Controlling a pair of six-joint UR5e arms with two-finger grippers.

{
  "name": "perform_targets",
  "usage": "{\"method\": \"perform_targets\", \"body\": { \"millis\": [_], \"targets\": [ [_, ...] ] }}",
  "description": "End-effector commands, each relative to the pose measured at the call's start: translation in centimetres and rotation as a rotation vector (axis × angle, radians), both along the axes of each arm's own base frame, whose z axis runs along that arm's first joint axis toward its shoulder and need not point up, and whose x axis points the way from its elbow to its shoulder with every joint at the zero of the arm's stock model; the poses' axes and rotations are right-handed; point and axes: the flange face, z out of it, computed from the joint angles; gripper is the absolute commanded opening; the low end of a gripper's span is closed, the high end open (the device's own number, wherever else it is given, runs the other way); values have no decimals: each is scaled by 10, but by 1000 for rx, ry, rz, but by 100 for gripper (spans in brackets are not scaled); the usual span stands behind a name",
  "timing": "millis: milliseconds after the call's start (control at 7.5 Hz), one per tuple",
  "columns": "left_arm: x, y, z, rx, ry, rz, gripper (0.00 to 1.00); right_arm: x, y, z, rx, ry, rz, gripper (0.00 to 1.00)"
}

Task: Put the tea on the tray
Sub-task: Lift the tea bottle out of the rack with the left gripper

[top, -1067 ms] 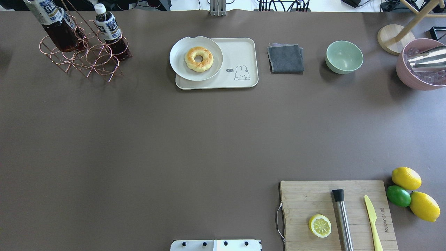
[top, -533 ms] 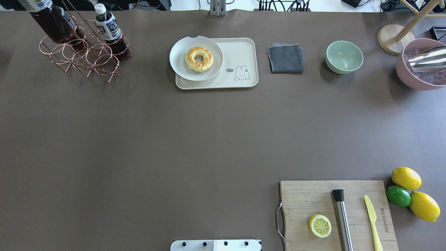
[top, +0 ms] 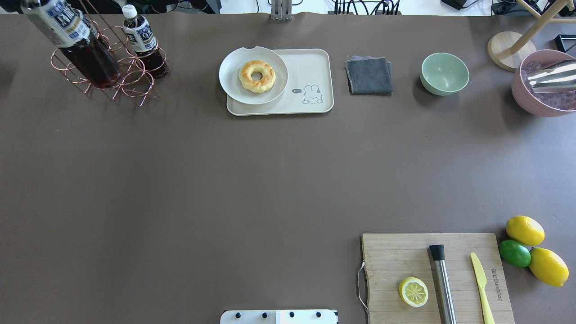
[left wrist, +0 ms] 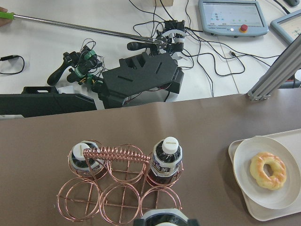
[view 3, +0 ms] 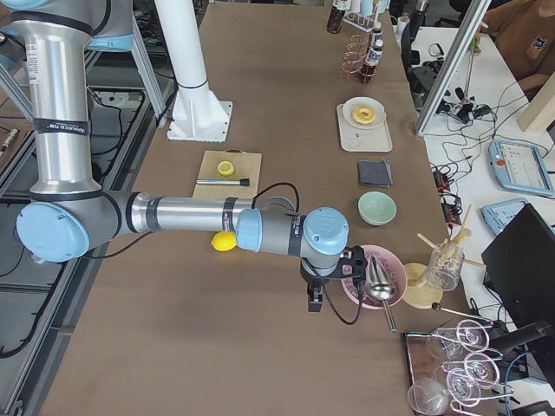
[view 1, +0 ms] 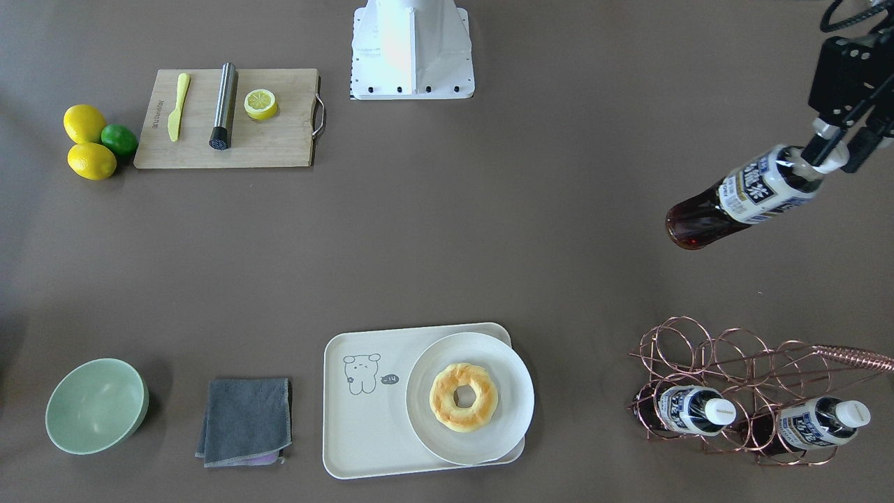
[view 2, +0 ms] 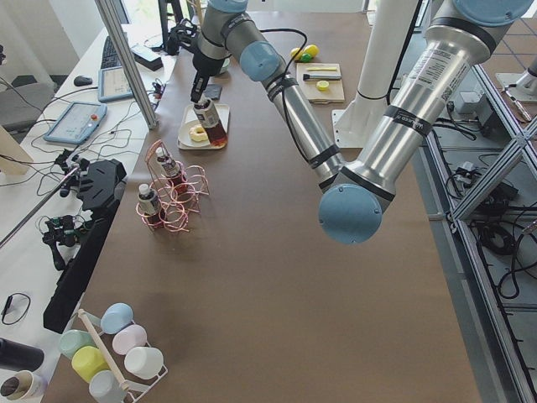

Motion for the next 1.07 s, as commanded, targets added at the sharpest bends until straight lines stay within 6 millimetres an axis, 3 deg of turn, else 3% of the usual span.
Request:
{"method": "perform_targets", "body": {
  "millis": [0,267,667,800,933],
  "targets": [
    [111,61,-29,-60,42,-71,0,0,0,0,0,-2,0,100],
    [197,94,-47,-60,48,-141,0,0,-2,-1,3,0,0,100],
    [318,128,-110,-56,-7,-222,0,0,-4,-5,11,-1,0,100],
    [334,140,-110,-36,-23,-223,0,0,-4,-6,14,0,0,100],
    [350,134,-106,-34,-64,-236,0,0,-6,-9,18,0,0,100]
  ]
}}
